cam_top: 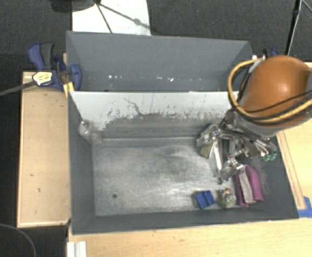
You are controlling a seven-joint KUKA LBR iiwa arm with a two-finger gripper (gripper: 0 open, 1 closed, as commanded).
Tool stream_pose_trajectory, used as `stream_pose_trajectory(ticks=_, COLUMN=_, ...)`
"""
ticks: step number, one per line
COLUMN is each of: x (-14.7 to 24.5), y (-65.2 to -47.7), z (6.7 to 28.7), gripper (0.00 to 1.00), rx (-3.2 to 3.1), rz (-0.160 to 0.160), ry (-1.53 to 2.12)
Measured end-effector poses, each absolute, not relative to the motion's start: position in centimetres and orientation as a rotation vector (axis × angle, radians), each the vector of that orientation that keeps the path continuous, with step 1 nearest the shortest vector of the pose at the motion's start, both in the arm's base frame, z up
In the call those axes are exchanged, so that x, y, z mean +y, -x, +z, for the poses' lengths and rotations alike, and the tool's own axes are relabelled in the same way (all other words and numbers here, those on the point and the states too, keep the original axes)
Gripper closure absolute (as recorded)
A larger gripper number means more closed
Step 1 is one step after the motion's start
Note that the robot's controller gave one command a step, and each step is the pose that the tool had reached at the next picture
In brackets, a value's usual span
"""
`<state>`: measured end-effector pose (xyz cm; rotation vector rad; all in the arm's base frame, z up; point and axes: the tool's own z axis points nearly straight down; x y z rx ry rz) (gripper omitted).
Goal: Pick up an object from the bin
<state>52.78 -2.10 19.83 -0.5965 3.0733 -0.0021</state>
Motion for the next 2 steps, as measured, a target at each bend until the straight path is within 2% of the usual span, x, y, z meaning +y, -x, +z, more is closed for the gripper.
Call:
stream_pose_trajectory(ticks=1, x=-4.7, y=-47.2, z=12.1, gripper=0.0, rx=3.085, rz=0.003, ry=0.636)
stream_pose_trajectory(ticks=2, x=-3.3, y=-48.6, z=7.4, gripper=0.0, rx=3.036, rz=-0.008, ry=0.704)
